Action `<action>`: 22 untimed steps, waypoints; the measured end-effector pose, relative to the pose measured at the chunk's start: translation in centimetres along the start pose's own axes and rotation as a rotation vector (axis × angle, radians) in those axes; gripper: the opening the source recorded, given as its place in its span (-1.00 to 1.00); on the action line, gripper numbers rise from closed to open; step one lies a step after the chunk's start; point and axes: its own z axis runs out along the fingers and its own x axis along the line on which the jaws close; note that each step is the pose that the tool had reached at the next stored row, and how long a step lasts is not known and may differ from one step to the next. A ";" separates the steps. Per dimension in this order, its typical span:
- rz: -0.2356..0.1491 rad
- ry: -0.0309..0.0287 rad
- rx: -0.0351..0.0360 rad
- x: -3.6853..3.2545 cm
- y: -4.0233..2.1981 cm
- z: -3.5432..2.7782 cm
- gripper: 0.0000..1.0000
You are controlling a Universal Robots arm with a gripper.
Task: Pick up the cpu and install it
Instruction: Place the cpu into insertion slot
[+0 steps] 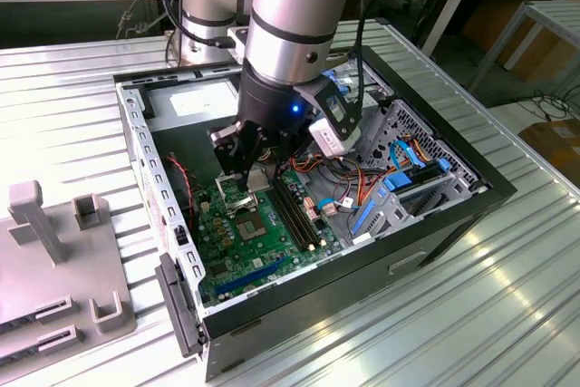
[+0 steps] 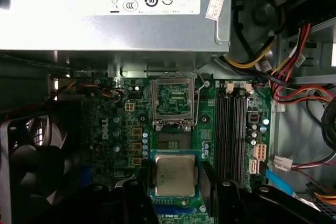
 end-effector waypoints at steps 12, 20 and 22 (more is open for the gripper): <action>0.000 0.0000 0.0001 -0.09 -0.25 2.41 -0.06; 0.000 0.0003 0.0002 -0.12 -0.23 3.40 -0.06; 0.000 0.0002 0.0001 -0.12 -0.23 3.41 -0.06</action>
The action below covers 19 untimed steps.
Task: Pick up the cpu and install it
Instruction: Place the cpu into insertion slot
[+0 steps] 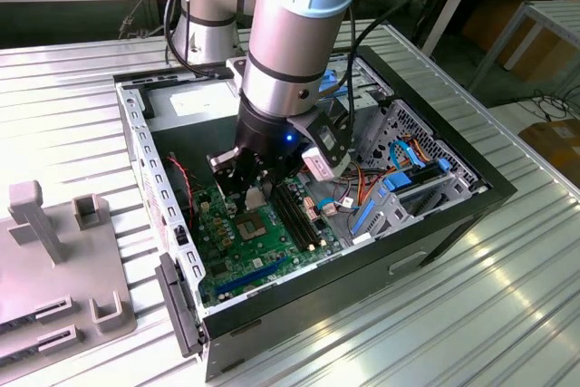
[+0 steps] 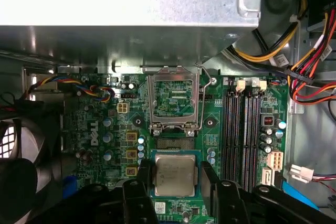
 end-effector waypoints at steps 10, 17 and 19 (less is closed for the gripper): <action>0.000 0.0000 -0.0001 0.00 0.00 0.01 -0.06; 0.003 0.0001 -0.0004 -0.18 -0.56 4.17 -0.06; 0.003 0.0001 -0.0002 -0.18 -0.56 4.30 -0.06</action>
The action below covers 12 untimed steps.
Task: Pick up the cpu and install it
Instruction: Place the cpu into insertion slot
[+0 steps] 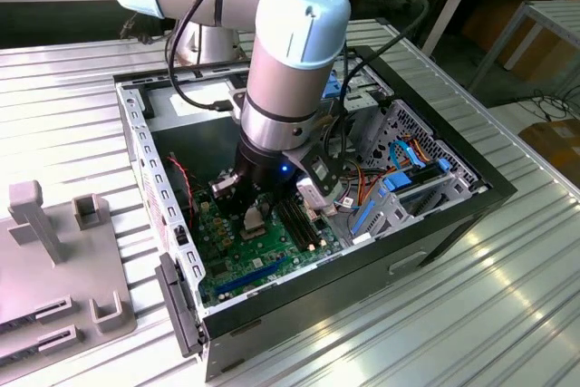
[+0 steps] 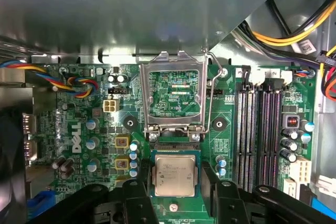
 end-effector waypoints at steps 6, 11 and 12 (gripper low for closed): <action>0.000 0.0000 0.0000 -0.02 0.00 0.69 -0.06; 0.000 -0.0001 -0.0001 -0.02 -0.05 0.83 -0.06; 0.000 0.0000 0.0000 -0.02 -0.05 0.85 -0.06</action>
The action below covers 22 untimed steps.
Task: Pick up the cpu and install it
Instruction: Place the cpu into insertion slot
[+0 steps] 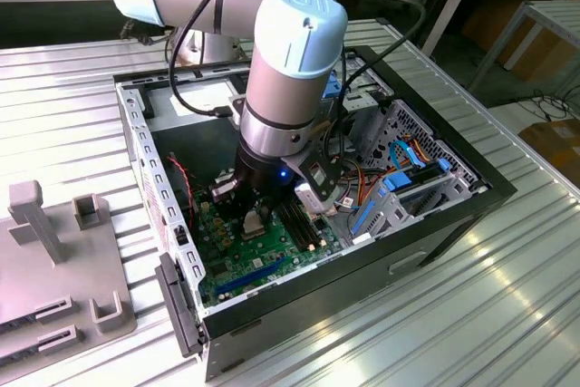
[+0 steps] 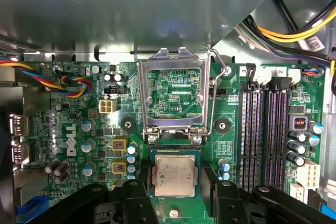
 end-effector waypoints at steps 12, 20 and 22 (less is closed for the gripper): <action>-0.004 0.0000 0.0001 0.01 -0.08 0.17 -0.06; -0.004 0.0000 0.0002 0.01 -0.17 0.27 -0.06; -0.004 -0.0001 0.0000 0.01 -0.18 0.28 -0.06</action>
